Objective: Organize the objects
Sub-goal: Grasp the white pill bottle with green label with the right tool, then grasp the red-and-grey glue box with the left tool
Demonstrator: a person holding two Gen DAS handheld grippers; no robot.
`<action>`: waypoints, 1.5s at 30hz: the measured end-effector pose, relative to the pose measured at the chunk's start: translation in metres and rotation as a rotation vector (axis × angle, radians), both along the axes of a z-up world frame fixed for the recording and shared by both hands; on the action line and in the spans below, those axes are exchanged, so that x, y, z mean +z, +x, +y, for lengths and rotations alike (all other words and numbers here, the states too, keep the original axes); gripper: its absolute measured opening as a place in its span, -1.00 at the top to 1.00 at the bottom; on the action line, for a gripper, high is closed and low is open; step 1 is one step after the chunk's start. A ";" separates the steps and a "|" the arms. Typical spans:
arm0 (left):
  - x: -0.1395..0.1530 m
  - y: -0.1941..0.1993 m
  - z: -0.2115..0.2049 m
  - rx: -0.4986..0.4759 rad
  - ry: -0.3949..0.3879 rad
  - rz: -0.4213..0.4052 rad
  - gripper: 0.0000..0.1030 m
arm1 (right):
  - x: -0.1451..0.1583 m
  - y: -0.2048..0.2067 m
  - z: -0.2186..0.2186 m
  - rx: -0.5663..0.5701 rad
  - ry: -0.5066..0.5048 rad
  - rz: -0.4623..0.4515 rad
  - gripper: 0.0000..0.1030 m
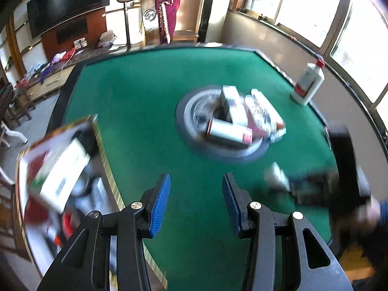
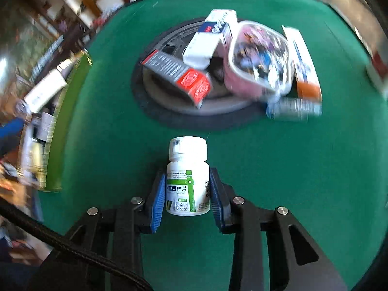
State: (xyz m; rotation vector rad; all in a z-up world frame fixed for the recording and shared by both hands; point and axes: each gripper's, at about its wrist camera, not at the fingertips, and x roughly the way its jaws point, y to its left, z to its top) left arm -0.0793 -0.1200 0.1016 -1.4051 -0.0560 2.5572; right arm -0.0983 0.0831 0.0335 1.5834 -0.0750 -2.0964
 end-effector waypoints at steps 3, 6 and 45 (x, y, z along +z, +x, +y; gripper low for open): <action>-0.004 -0.049 0.010 0.030 0.023 -0.023 0.24 | 0.002 0.024 0.008 -0.031 -0.034 -0.004 0.40; -0.026 -0.099 0.021 0.057 -0.015 -0.089 0.24 | 0.005 0.037 0.014 -0.054 -0.054 0.007 0.40; -0.099 -0.084 0.121 -0.176 -0.228 -0.248 0.57 | 0.026 0.054 0.087 -0.225 -0.149 0.031 0.39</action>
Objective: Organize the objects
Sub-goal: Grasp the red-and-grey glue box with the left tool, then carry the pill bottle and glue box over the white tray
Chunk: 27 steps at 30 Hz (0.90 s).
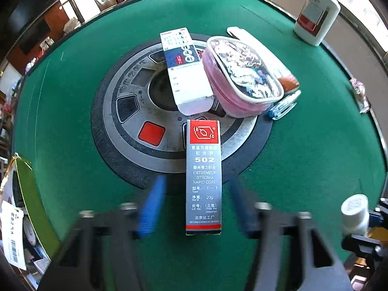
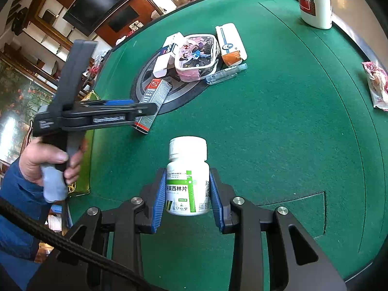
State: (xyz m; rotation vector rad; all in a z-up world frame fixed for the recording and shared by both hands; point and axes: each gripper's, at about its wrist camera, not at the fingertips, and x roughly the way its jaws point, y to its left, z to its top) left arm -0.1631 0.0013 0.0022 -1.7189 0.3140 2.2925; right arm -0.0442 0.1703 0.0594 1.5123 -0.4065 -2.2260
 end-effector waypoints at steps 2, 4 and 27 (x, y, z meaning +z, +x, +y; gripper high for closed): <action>-0.005 0.004 0.003 0.007 -0.004 0.008 0.56 | 0.000 0.000 0.000 0.002 -0.001 -0.002 0.39; -0.004 0.009 0.001 0.018 0.001 0.022 0.56 | 0.000 0.000 0.000 -0.001 -0.003 -0.002 0.39; 0.070 0.138 -0.126 0.185 0.160 0.160 0.56 | 0.016 0.008 -0.127 0.220 0.007 0.046 0.39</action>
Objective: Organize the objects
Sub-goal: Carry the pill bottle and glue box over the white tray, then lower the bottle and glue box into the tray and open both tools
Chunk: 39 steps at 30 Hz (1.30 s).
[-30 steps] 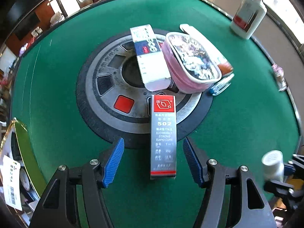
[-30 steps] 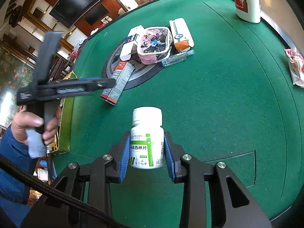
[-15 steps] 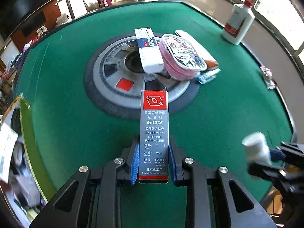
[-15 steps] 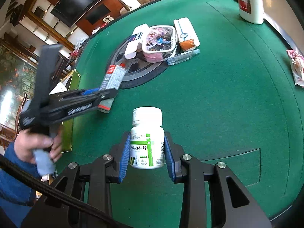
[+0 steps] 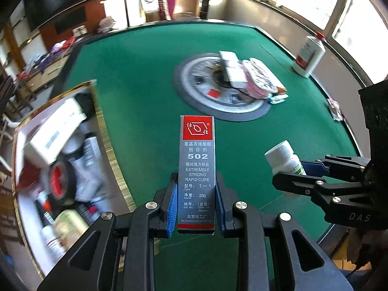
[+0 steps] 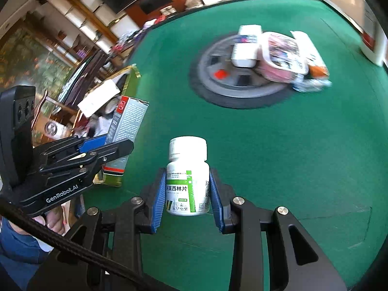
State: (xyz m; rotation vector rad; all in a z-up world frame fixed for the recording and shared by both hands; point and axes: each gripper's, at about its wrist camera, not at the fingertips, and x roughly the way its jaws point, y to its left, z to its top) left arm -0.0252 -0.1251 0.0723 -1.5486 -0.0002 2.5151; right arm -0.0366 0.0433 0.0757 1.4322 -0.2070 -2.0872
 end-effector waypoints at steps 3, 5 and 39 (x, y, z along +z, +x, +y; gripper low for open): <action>0.005 0.012 -0.027 0.044 -0.001 0.011 0.56 | 0.004 0.004 -0.027 0.050 0.001 0.013 0.39; 0.008 0.020 -0.043 0.072 -0.003 0.021 0.56 | 0.007 0.006 -0.046 0.085 0.002 0.022 0.39; -0.027 -0.005 -0.222 0.277 0.029 -0.022 0.56 | -0.013 -0.056 -0.245 0.174 0.083 0.037 0.39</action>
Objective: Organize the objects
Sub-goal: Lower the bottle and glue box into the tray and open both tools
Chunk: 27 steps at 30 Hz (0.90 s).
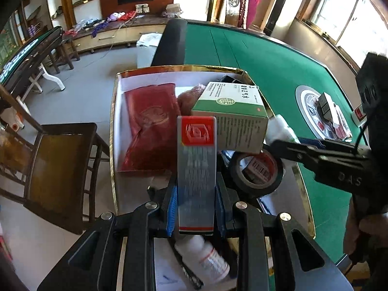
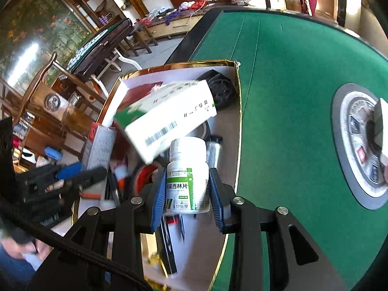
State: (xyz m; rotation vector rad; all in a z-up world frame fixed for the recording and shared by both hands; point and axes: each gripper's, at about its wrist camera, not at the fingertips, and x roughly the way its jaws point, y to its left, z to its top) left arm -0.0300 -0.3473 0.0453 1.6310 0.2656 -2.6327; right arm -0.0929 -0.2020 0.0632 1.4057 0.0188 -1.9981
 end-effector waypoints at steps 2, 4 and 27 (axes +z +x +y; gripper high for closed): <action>-0.003 -0.011 0.000 -0.006 -0.003 -0.008 0.55 | -0.001 -0.009 -0.007 -0.009 0.001 -0.001 0.39; -0.004 -0.019 -0.001 -0.007 -0.006 -0.011 0.55 | -0.002 -0.014 -0.014 -0.010 0.023 0.011 0.39; 0.014 0.026 0.015 -0.010 0.073 0.027 0.37 | 0.023 0.016 0.031 -0.065 0.014 0.018 0.13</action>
